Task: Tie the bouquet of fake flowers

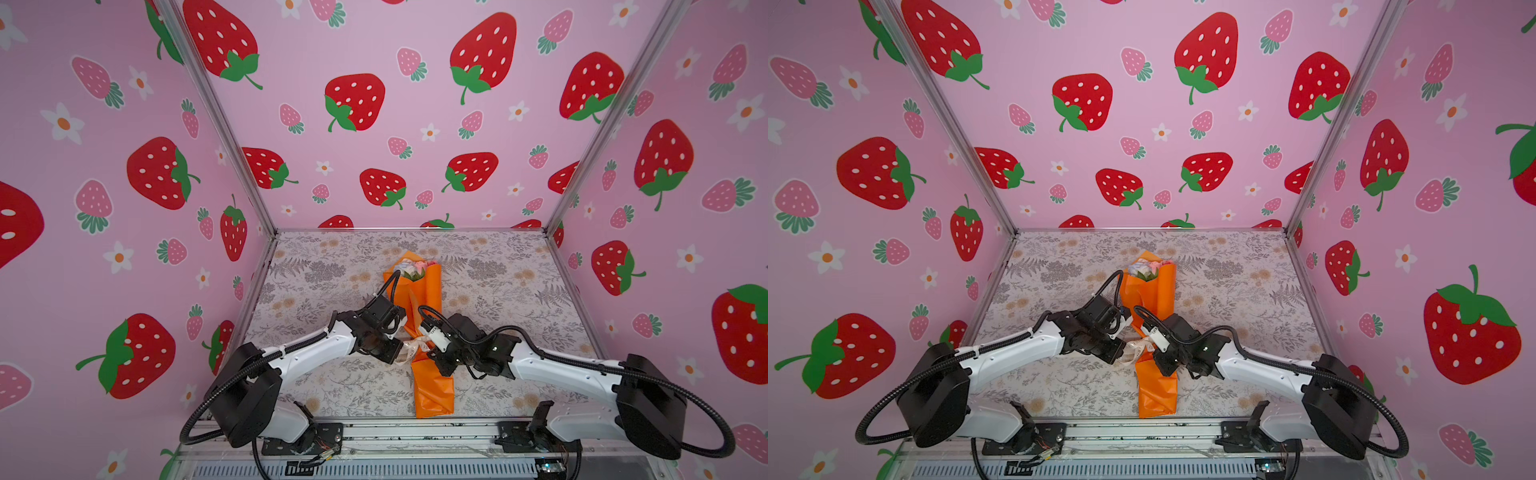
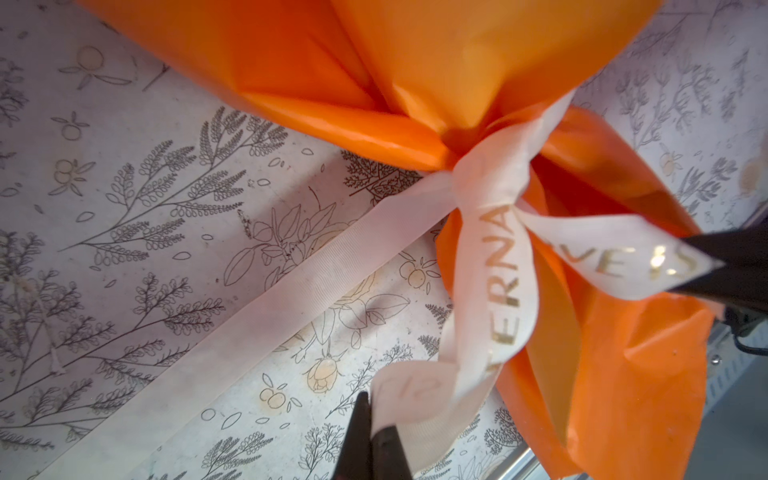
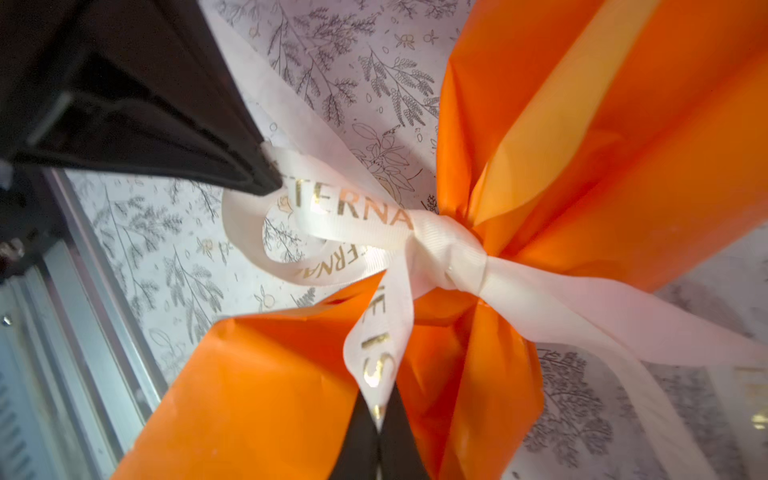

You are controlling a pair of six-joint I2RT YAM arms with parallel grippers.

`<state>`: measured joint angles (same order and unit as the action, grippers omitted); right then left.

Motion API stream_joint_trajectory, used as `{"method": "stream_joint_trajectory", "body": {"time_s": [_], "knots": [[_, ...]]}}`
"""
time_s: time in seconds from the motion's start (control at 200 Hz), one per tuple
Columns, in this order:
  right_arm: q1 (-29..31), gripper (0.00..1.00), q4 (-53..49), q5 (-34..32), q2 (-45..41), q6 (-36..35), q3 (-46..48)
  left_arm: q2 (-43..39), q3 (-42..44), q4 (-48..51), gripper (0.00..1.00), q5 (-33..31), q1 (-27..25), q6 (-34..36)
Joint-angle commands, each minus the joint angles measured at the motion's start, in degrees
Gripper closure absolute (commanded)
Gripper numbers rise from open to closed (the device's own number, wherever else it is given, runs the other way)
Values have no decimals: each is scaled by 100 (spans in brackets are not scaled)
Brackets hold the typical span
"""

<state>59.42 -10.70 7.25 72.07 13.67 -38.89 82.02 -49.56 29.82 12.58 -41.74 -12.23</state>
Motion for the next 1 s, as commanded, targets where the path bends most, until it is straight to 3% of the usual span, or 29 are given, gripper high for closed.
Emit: {"method": "stream_joint_trajectory", "body": {"time_s": [0.0, 0.195, 0.415, 0.46, 0.555, 0.63, 0.71, 0.8, 0.91, 0.995], "knots": [[52, 100, -410, 362, -618, 63, 41, -46, -90, -13, 100, -33, 43, -23], [129, 100, -967, 1406, -1332, 319, 223, 38, -95, -91, 100, -23, 108, -65], [326, 100, -1562, 2277, -1488, 162, 143, 95, -99, -86, 100, -12, 173, -122], [349, 92, -1624, 2299, -1421, 100, 154, 102, -93, -106, 100, 5, 183, -122], [350, 79, -1801, 2101, -1182, -70, 14, 104, -105, -130, 100, 69, 184, -95], [334, 72, -2139, 1448, -1080, -182, -420, 95, -97, -110, 100, 73, 183, -77], [111, 57, -2098, 891, -1326, -81, -626, 78, -74, -106, 100, 85, 183, -64], [-634, 52, -1837, 860, -1691, -66, -552, 66, -69, -74, 100, 87, 183, -39], [-1771, 55, -1456, 435, -1720, -46, -372, 76, -55, -82, 100, 95, 183, -42], [-2217, 58, -909, 364, -1451, -623, -178, 94, -79, -82, 100, 120, 183, -32]]}}
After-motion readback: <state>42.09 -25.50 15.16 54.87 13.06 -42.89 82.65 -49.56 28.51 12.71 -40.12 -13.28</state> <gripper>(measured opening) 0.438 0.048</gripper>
